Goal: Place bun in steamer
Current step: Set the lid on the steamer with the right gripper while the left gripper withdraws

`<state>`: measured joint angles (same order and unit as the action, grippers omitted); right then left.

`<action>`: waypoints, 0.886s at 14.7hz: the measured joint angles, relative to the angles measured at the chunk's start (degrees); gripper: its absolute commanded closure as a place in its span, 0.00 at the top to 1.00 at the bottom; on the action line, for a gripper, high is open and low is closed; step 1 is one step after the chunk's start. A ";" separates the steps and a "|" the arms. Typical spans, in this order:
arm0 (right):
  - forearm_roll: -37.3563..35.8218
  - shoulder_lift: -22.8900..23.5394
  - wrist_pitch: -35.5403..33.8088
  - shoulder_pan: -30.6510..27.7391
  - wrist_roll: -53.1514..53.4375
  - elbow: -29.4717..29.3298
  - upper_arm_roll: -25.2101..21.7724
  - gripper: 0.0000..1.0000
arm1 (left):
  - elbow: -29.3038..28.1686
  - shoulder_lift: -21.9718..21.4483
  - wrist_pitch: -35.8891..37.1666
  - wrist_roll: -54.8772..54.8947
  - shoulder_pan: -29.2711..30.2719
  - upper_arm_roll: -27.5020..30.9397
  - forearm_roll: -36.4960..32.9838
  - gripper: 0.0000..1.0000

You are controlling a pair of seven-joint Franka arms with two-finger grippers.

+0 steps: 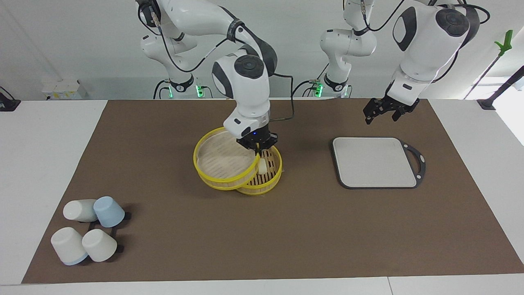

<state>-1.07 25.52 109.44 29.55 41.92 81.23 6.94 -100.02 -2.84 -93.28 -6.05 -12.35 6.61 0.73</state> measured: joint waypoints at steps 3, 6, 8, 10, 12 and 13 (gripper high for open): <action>-0.66 2.90 1.19 3.21 2.55 -1.40 -0.08 0.00 | 0.09 -1.30 2.06 5.33 3.05 0.03 -0.01 1.00; -0.85 3.97 2.53 3.64 2.56 -1.58 -0.14 0.00 | 0.09 -2.03 3.25 5.72 3.14 -0.33 -0.01 1.00; -0.94 4.27 3.02 3.64 2.56 -1.52 -0.27 0.00 | 0.09 -2.23 3.45 5.72 3.12 -0.57 -0.01 1.00; -0.97 4.51 3.52 3.64 2.56 -1.27 -0.27 0.00 | 0.18 -2.31 3.41 5.72 3.07 -0.79 -0.01 1.00; -0.97 4.67 4.08 3.71 2.60 -0.84 -0.26 0.00 | 0.97 -2.29 3.40 5.71 3.00 -0.97 -0.01 1.00; -0.97 4.69 4.13 3.97 2.72 -0.73 -0.24 0.00 | 1.51 -2.20 3.44 5.63 2.94 -1.01 -0.01 1.00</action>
<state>-2.05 30.21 113.57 33.52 44.64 80.50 6.71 -98.51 -5.05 -89.84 -0.42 -9.41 5.60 0.72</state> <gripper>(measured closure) 0.907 0.000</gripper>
